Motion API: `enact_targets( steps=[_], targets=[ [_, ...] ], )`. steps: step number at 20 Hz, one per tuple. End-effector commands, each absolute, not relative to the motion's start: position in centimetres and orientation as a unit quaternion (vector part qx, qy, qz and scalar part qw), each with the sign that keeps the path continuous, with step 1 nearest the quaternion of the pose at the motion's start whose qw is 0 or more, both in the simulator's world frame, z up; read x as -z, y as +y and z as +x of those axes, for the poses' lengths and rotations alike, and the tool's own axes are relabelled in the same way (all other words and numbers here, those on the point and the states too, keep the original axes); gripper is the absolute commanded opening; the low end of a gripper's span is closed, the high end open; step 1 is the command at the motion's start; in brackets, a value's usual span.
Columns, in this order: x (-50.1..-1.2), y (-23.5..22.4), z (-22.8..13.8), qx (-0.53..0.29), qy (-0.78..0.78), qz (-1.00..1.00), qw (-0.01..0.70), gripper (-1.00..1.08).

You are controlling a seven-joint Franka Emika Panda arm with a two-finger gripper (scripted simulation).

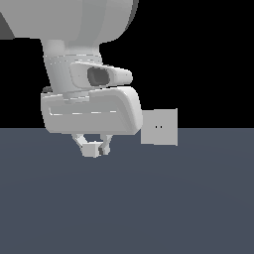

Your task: Plug the charger into the wall socket.

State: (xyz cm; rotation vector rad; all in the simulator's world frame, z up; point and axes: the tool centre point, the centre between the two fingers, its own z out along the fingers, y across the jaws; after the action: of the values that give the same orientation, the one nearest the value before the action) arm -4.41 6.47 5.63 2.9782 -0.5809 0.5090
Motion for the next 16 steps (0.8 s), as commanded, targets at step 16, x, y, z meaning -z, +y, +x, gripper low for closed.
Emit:
enact_targets(
  steps=[16],
  targets=[
    [-9.3,-4.3,-1.4,-0.166,-0.168,0.971,0.029,-1.00]
  ],
)
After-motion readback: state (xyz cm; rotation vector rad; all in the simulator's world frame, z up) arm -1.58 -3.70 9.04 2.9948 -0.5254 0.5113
